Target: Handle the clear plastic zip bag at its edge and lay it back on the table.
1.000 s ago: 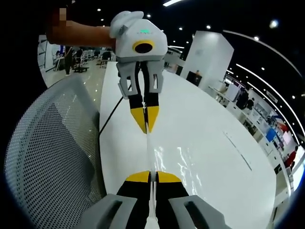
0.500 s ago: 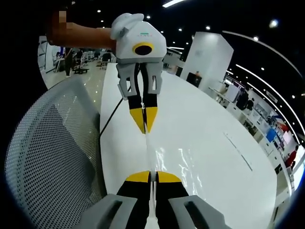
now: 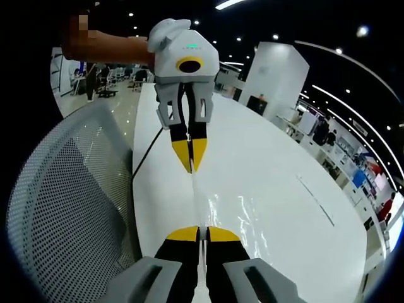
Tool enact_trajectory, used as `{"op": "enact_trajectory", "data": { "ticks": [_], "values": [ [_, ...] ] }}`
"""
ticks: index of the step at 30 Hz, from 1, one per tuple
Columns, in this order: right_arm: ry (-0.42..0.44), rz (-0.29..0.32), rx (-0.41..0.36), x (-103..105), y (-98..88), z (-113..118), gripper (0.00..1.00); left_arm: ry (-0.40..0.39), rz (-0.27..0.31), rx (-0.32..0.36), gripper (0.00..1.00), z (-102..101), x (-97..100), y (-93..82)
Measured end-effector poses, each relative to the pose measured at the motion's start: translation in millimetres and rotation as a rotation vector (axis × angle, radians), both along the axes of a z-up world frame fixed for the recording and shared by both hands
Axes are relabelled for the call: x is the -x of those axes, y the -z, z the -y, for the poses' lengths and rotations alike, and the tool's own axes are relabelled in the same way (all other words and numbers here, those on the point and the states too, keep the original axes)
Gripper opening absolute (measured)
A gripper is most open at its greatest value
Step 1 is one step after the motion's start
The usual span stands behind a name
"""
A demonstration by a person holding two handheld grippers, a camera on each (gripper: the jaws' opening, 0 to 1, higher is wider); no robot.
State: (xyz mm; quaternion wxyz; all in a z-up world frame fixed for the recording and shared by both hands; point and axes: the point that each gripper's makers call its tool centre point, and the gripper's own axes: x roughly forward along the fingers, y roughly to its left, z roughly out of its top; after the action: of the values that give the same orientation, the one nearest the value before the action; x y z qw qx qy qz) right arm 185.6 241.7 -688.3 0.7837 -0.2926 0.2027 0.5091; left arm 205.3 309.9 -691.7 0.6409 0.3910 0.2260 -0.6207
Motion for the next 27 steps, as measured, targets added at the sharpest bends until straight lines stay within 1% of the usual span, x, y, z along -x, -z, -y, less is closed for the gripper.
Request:
{"op": "enact_trajectory", "data": {
  "ticks": [12,27],
  "values": [
    [-0.001,-0.001,0.000,0.6,0.1,0.1,0.00,-0.006,-0.003,-0.002,0.00,-2.9,0.3,-1.1],
    [-0.005,-0.008,-0.002,3.6,1.2,0.4,0.00,-0.023,-0.012,-0.005,0.00,-12.0,0.5,-0.2]
  ]
}}
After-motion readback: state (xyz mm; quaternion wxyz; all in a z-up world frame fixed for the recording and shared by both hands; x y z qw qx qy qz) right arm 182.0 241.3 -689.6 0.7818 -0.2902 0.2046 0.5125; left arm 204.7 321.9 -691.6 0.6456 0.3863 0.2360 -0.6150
